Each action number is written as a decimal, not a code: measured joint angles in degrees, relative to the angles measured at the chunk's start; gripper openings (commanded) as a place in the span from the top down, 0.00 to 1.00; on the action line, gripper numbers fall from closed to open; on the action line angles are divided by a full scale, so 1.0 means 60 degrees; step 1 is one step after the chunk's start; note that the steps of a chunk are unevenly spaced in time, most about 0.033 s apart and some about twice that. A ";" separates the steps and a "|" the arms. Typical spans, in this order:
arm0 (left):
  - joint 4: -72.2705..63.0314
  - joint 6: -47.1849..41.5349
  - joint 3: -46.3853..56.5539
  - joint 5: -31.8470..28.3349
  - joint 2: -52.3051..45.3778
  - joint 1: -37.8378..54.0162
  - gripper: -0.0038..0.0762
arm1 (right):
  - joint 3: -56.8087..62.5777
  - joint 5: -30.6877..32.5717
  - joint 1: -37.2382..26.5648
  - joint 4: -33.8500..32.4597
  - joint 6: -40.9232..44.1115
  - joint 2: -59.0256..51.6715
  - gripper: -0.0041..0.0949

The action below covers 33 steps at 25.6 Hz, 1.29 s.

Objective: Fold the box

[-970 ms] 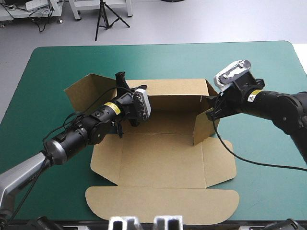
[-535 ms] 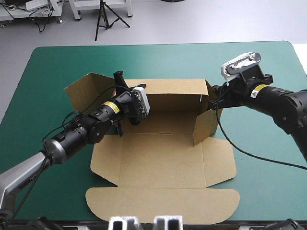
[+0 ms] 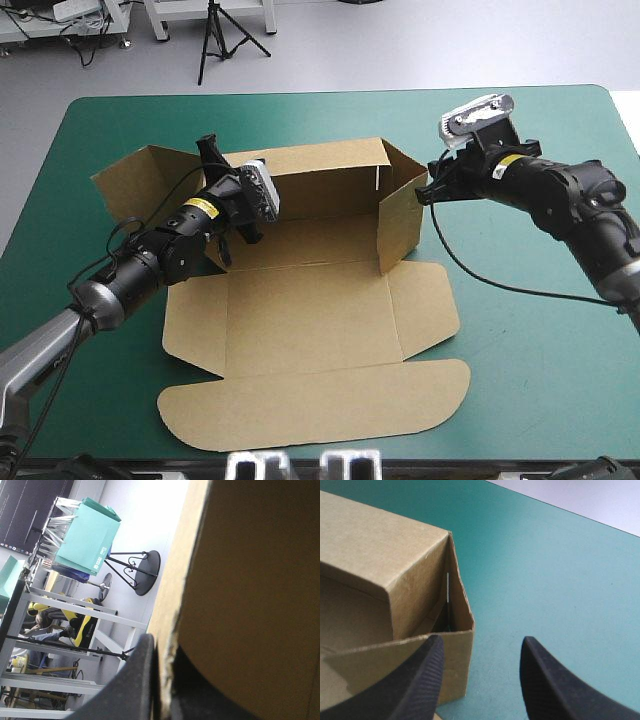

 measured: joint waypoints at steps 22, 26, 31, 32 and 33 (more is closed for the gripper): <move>0.0000 0.0008 0.0000 0.0041 -0.0009 0.0000 0.96 | -0.4314 0.3939 -0.1243 0.3261 -0.1392 0.5032 0.98; 0.0000 0.0008 0.0000 0.0050 -0.0009 0.0000 0.96 | -0.4314 0.4534 -0.1243 0.3847 -0.1931 0.5032 0.98; 0.0000 0.0008 0.0000 0.0050 -0.0009 0.0000 0.96 | -0.3907 0.4563 -0.1243 0.5078 -0.3092 0.4909 0.98; 0.0000 0.0008 0.0000 0.0050 -0.0009 0.0000 0.96 | -0.3706 0.4451 -0.1243 0.5230 -0.3264 0.4838 0.98; 0.0000 0.0008 0.0000 0.0050 -0.0009 0.0000 0.96 | -0.3459 0.4306 -0.1243 0.5332 -0.3424 0.4742 0.98</move>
